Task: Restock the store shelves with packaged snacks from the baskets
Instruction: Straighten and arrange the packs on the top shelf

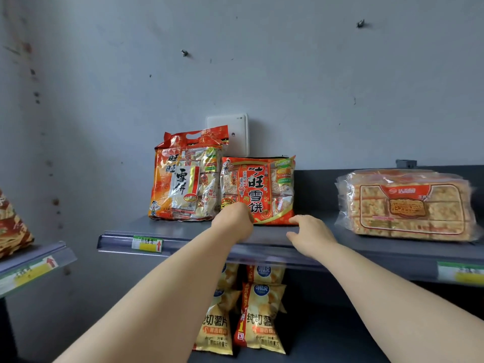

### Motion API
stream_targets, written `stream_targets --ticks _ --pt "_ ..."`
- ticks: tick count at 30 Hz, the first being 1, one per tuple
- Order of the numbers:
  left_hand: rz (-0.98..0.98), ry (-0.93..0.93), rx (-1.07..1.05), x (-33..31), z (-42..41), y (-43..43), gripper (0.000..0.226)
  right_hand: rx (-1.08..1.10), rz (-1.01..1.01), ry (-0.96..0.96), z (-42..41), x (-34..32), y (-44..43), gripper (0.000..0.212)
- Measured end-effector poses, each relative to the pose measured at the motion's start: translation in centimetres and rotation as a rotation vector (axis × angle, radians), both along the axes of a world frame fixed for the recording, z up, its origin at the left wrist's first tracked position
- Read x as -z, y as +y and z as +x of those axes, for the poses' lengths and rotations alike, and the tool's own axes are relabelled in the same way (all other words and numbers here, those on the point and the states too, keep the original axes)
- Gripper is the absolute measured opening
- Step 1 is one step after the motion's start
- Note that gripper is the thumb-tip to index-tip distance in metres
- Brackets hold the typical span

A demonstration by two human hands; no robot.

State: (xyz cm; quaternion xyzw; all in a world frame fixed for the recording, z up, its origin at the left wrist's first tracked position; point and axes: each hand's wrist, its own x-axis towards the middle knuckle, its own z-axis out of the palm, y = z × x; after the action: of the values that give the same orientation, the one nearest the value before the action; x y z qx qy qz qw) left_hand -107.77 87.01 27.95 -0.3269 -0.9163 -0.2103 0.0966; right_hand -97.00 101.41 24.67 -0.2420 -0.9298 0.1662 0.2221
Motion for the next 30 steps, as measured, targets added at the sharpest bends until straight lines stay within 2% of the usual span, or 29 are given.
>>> stream_targets --ticks 6,18,27,30 --pt "0.040 0.028 0.130 0.3 4.8 0.5 0.029 0.112 -0.035 0.098 6.8 0.4 -0.5 0.031" --pt "0.121 0.070 0.320 1.6 13.5 1.3 0.020 0.261 -0.001 0.243 17.9 0.5 -1.0 0.028" --pt "0.123 0.082 0.356 0.5 18.2 6.8 0.020 0.381 -0.034 0.292 23.0 -0.2 4.2 0.024" --pt "0.128 0.050 0.320 0.5 19.1 9.8 0.029 0.403 -0.042 0.287 24.1 -0.3 7.3 0.025"
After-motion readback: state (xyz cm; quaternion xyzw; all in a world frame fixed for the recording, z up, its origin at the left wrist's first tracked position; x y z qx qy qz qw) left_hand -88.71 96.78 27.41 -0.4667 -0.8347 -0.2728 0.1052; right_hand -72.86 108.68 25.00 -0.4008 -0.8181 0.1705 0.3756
